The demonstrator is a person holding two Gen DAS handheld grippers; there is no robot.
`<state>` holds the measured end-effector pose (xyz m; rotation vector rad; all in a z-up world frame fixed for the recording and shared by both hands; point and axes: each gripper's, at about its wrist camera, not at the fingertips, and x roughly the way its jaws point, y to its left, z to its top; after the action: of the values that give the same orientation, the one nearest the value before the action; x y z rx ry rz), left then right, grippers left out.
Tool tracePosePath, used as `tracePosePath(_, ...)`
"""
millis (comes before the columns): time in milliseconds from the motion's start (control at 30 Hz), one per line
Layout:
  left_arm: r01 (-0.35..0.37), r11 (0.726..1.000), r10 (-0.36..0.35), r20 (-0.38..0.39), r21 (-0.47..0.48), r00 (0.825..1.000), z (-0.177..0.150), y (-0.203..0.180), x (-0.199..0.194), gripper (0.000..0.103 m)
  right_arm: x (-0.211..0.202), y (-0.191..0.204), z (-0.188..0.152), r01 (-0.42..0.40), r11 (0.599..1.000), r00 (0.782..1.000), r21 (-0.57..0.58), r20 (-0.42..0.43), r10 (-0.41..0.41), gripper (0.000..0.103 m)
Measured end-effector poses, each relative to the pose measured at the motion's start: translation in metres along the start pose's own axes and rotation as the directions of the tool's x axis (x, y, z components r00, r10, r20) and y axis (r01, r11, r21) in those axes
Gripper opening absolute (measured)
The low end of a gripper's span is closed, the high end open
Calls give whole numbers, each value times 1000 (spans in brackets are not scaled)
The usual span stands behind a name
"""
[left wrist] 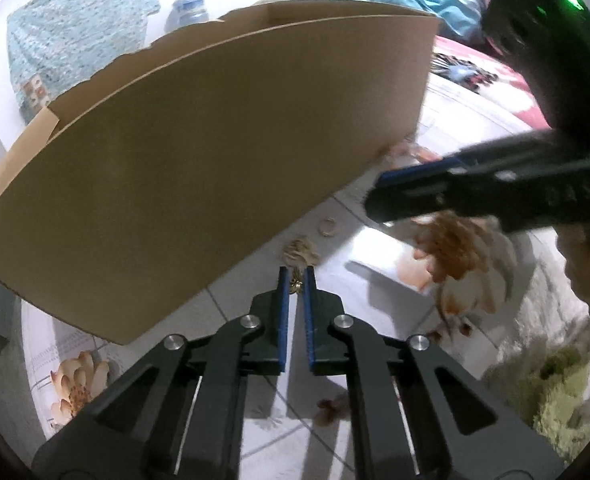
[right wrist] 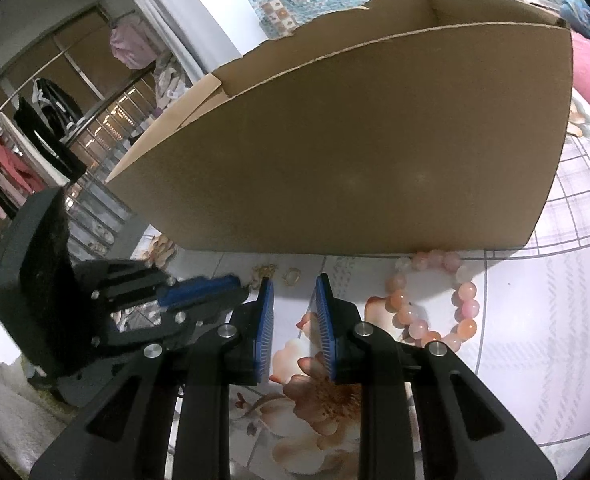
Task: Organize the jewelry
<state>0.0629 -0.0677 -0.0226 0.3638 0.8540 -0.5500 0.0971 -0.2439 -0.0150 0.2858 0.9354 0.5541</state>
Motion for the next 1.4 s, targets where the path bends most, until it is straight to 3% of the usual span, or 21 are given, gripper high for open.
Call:
tracePosePath(267,25,1000,-25,-11,-6,1000,-8,-6,-10,7,1,0,0,-4,1000,1000,0,2,4,22)
tracePosePath(333,27,1000,-27,-12,-15,1000,-8,-5,-10,16,1,1,0,-4,1000,1000,-2,3,4,22)
tracePosePath(433,24,1000,-24,-13,-19,1000,-7,-5,-10,17,0,0,0,-5,1000,1000,-1,3,5,22)
tracePosePath(767,55,998,-56,-20,-26,998,-4,-1,-6,16,0,0,0,-5,1000,1000,-1,3,5,22)
tracePosePath(833,64,998,-65,-21,-20,998,-4,-1,-6,7,0,0,0,-5,1000,1000,0,3,5,22)
tracePosePath(1200,60,997,-60,-3,-42,998,-4,2,-8,7,0,3,-2,7,1000,1000,-8,6,-7,22)
tracePosePath(1400,37,996,-36,16,-86,999,-6,17,-15,7,11,17,-2,65,992,998,-106,-8,-66,22)
